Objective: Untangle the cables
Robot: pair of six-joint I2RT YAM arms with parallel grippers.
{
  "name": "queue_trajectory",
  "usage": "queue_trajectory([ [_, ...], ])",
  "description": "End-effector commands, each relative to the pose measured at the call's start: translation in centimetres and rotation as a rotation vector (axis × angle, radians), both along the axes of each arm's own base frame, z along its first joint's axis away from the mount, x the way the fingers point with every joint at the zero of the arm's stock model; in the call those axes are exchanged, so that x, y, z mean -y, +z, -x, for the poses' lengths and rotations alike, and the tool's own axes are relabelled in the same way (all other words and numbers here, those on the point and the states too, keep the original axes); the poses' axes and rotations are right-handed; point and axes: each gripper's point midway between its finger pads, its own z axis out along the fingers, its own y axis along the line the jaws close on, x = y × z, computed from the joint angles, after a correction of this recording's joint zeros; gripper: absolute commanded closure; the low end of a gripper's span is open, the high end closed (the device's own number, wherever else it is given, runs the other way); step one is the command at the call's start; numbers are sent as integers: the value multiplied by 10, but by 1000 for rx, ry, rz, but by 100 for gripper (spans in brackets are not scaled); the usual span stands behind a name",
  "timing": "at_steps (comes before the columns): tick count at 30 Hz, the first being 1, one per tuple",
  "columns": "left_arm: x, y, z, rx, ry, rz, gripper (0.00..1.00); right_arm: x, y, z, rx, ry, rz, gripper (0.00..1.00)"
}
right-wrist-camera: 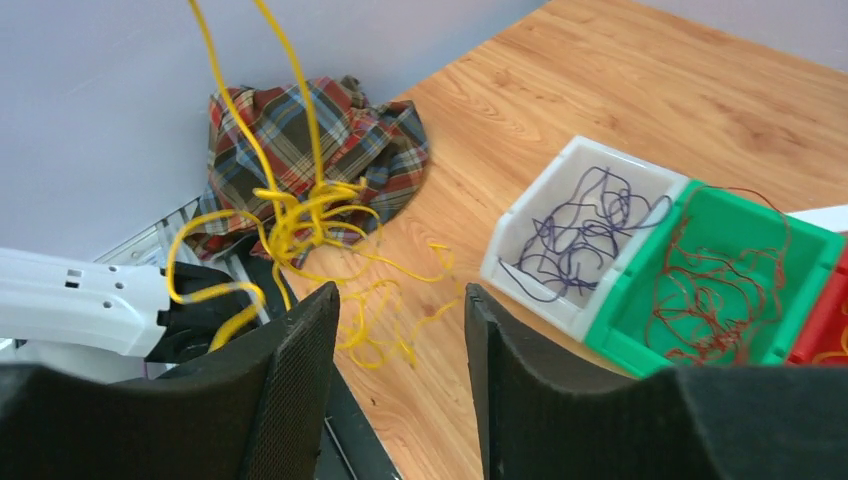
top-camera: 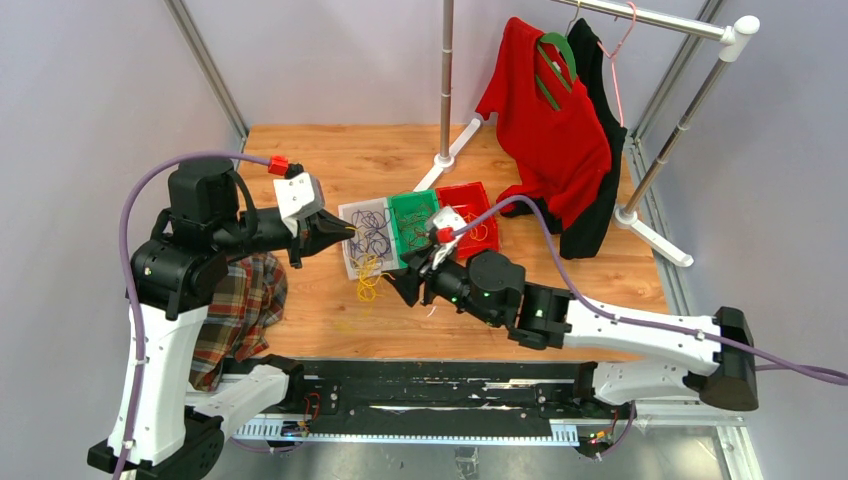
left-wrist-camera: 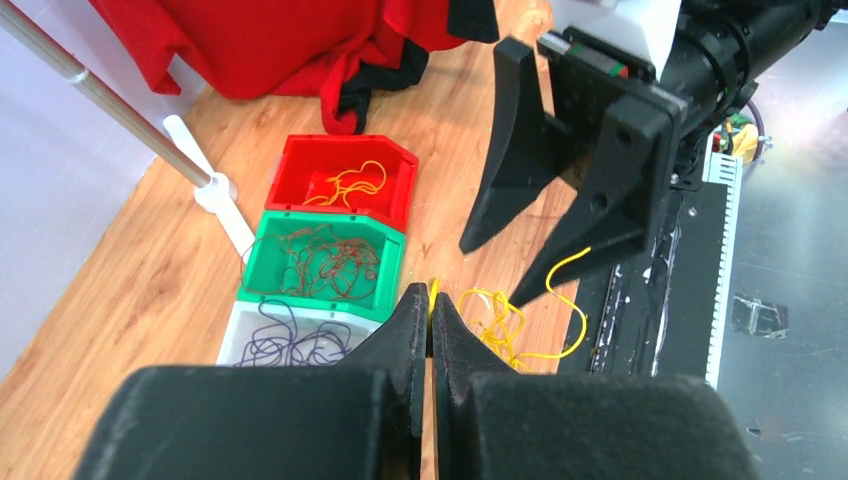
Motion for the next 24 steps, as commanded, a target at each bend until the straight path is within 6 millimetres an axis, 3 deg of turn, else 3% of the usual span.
queue_trajectory([
  [1, 1, 7, 6, 15, -14, 17, 100, -31, 40, 18, 30, 92, -90, 50],
  [9, 2, 8, 9, 24, -26, 19, 100, -57, 44, 18, 24, 125, -100, 48],
  [18, 2, 13, 16, 25, -40, 36, 100, -54, 49, 5, 45, 52, -104, 98],
  [24, 1, 13, 17, 34, -34, 34, 100, -34, 49, 0, 60, -3, -88, 99],
])
